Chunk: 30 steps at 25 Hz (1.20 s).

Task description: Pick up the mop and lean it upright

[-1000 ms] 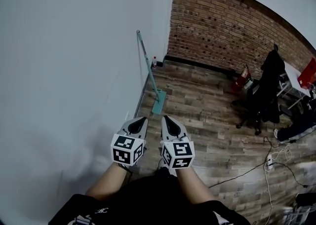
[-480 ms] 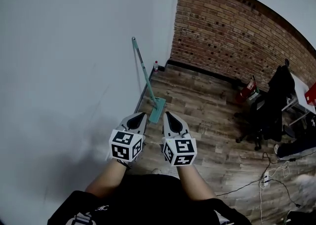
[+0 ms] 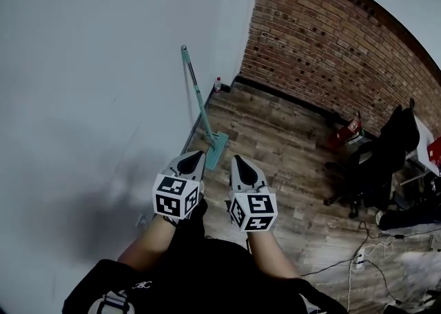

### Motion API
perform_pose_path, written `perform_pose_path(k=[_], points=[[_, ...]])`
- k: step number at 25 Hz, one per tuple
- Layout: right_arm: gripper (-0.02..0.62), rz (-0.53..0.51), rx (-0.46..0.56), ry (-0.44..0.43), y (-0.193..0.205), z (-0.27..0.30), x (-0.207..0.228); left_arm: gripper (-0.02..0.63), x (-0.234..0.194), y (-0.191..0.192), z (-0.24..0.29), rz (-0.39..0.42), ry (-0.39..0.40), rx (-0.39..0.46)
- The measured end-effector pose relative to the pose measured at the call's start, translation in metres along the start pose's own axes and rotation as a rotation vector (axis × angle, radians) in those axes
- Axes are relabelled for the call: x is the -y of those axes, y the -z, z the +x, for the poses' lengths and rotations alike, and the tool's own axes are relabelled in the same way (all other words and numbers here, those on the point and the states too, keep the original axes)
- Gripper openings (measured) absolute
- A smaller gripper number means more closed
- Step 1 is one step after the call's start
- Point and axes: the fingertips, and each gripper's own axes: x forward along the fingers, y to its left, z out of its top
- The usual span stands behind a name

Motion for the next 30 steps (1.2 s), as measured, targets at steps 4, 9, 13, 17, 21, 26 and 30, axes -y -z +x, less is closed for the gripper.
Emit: perform_pose_path(k=[4,9,13,17,21,26,30], points=[[0.014,-0.018,0.001,0.020,-0.001,0.051,0.033,-0.003,-0.023,-0.007,0.057,0.000,0.025,0.007],[0.014,-0.040,0.001,0.037,-0.027,0.138,0.068,-0.003,-0.067,-0.041,0.135,0.004,0.063,0.008],[0.014,-0.066,-0.005,0.004,-0.048,0.201,0.085,-0.003,-0.098,-0.073,0.180,0.013,0.069,0.023],[0.014,-0.089,-0.010,-0.045,-0.070,0.272,0.080,-0.003,-0.152,-0.101,0.211,-0.004,0.034,0.035],[0.014,-0.124,-0.036,-0.125,-0.066,0.325,0.060,-0.003,-0.194,-0.099,0.224,-0.026,0.003,0.028],[0.014,-0.156,-0.069,-0.211,-0.063,0.359,0.042,-0.003,-0.217,-0.097,0.229,-0.055,-0.044,0.027],[0.014,-0.161,-0.086,-0.268,-0.058,0.381,0.031,-0.003,-0.244,-0.096,0.229,-0.077,-0.116,0.027]])
